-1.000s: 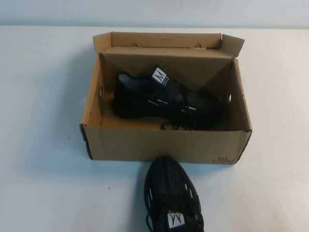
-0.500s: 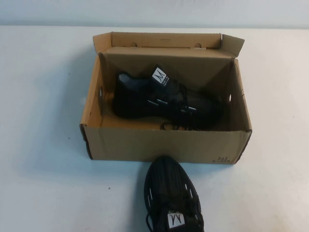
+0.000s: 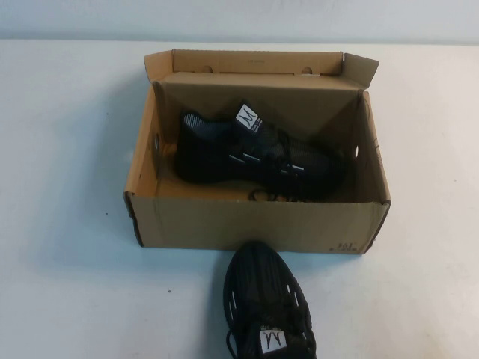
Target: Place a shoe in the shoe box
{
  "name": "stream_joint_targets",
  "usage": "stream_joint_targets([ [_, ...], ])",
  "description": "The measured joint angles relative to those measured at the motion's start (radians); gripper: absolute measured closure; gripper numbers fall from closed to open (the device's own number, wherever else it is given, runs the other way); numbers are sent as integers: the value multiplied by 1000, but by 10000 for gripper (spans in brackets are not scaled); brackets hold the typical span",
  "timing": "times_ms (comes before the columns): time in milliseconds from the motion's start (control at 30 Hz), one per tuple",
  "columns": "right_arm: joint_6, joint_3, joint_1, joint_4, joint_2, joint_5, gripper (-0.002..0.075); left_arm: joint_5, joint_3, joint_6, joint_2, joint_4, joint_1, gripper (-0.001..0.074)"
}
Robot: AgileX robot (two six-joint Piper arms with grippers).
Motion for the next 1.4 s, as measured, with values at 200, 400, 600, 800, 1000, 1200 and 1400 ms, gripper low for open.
stream_joint_targets([
  [200,0,0,0,0,0,-127,742,-129,0,0,0,-40,0,736],
  [400,0,0,0,4,0,-403,743,-396,0,-3,0,-62,0,736],
  [600,0,0,0,8,0,-566,742,-523,0,-3,0,-55,0,736],
  [800,0,0,0,8,0,-603,743,-525,0,4,0,-51,0,736],
  [1000,16,0,0,13,0,-861,742,-733,0,-97,0,-50,0,736],
  [1200,170,-7,0,22,-2,-1235,743,-1160,0,-214,-2,-52,0,736],
  [1400,297,-180,0,24,-2,-1196,743,-1167,-132,-244,-4,-17,0,736],
])
